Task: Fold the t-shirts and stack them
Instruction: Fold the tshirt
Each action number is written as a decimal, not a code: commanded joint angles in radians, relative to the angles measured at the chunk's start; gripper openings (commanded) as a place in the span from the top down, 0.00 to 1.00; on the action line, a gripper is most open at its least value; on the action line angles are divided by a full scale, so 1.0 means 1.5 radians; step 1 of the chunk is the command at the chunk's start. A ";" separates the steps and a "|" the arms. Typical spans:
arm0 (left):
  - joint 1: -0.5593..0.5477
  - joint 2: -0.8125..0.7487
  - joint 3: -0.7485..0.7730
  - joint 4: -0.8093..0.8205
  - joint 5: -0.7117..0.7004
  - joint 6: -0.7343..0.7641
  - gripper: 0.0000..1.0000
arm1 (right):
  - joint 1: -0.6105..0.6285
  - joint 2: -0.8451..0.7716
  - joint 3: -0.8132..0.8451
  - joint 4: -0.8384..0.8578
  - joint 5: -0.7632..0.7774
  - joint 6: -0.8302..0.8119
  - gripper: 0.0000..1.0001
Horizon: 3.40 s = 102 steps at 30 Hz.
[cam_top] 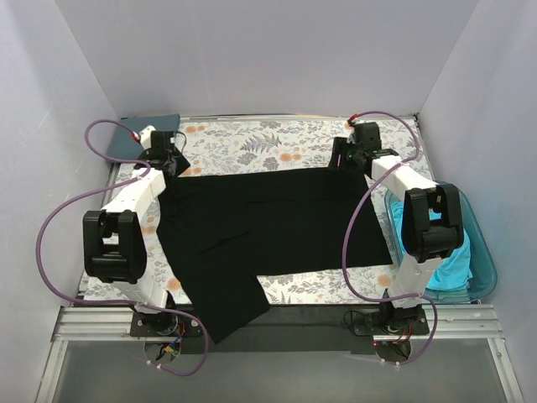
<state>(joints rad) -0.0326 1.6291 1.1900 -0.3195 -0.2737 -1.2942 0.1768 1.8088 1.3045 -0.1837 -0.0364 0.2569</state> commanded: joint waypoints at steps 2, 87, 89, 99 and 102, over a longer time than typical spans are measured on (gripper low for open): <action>-0.036 0.025 -0.020 -0.052 -0.007 0.018 0.58 | 0.042 0.014 -0.016 -0.028 0.089 -0.018 0.41; -0.043 -0.143 -0.332 -0.073 -0.031 -0.092 0.54 | 0.127 -0.444 -0.338 -0.230 0.110 -0.050 0.37; -0.043 -0.135 -0.333 -0.071 -0.031 -0.092 0.54 | 0.127 -0.445 -0.341 -0.230 0.117 -0.052 0.37; -0.043 -0.105 -0.326 -0.105 -0.021 -0.096 0.73 | 0.127 -0.455 -0.350 -0.236 0.126 -0.051 0.38; -0.043 -0.120 -0.333 -0.139 -0.039 -0.114 0.92 | 0.127 -0.458 -0.348 -0.246 0.132 -0.045 0.38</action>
<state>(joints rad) -0.0982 1.4464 0.7128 -0.4461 -0.3279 -1.4387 0.3614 1.1431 0.7864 -0.5495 0.1368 0.1833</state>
